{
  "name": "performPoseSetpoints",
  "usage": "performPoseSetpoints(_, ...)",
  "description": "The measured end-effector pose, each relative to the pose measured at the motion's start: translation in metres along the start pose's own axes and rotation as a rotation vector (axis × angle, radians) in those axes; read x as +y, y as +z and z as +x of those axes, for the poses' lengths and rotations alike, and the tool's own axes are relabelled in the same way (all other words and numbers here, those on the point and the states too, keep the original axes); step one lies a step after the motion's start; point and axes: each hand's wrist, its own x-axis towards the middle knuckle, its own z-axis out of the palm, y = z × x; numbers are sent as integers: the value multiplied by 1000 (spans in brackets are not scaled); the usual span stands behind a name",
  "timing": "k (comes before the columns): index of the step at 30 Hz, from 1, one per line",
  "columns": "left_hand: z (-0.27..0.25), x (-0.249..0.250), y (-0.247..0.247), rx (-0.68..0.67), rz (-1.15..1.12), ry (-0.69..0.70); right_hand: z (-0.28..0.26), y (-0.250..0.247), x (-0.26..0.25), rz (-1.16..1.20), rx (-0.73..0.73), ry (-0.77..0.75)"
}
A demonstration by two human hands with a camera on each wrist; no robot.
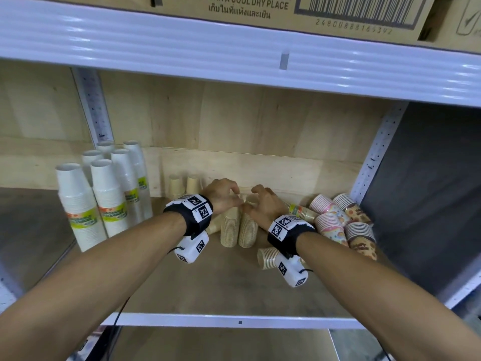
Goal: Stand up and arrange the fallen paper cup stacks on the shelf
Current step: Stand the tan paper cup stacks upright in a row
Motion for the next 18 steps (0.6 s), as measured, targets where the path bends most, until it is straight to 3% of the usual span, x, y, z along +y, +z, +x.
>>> performPoseSetpoints(8,-2,5,-7,-37,13,38,12,-12,-6,-57,-150,-69)
performPoseSetpoints(13,0,1,-9,-14,24,-47,13,-16,-5,-40,-80,8)
performPoseSetpoints(18,1,7,-11,-47,-8,0,15,-21,-11,-34,-168,-7)
